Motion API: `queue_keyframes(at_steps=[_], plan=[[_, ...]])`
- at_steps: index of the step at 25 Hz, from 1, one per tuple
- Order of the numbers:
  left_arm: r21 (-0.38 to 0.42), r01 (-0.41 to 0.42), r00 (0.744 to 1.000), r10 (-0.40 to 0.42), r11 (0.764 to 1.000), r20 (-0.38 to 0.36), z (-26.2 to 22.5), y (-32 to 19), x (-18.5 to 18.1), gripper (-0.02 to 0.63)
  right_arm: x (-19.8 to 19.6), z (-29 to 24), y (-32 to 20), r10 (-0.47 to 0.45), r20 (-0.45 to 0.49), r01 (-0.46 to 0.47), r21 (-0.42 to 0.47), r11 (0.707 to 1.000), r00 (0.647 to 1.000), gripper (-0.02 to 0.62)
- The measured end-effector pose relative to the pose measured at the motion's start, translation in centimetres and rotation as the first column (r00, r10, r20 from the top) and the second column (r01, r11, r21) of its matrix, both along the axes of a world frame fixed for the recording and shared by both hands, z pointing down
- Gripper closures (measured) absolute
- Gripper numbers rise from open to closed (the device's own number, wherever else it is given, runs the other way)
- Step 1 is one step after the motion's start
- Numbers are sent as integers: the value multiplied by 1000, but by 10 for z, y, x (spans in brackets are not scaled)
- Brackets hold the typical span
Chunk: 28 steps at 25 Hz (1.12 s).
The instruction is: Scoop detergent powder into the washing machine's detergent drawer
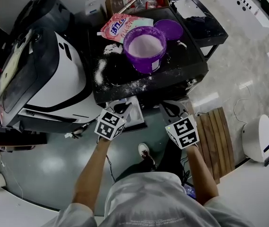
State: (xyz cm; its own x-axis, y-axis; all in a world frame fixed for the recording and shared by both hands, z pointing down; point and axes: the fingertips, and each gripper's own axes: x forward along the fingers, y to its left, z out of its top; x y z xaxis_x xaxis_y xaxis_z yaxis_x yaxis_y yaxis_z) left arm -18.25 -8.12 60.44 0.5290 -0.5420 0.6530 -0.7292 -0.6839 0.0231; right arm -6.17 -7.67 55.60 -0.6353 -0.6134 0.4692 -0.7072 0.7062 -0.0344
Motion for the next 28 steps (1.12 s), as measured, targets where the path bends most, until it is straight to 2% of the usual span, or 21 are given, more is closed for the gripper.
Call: queue_keyframes(at_steps=[3, 9, 14, 18, 28], plan=[[4, -6, 999, 5, 1000, 34, 4, 0, -1, 592, 3, 0, -1, 5, -1, -5, -3, 1000, 1000, 591], [7, 2, 999, -3, 1000, 48, 7, -4, -5, 591, 5, 4, 0, 11, -1, -11, -15, 1000, 1000, 591], [43, -48, 991, 42, 998, 131, 9, -3, -6, 591, 2, 6, 1, 7, -1, -7, -18, 1000, 1000, 591], [61, -107, 970, 91, 992, 226, 15, 0, -5, 592, -2, 8, 2, 2, -1, -2, -20, 1000, 1000, 591], [111, -222, 905, 162, 969, 394, 19, 1, -1, 592, 3, 10, 3, 12, -10, -13, -28, 1000, 1000, 591]])
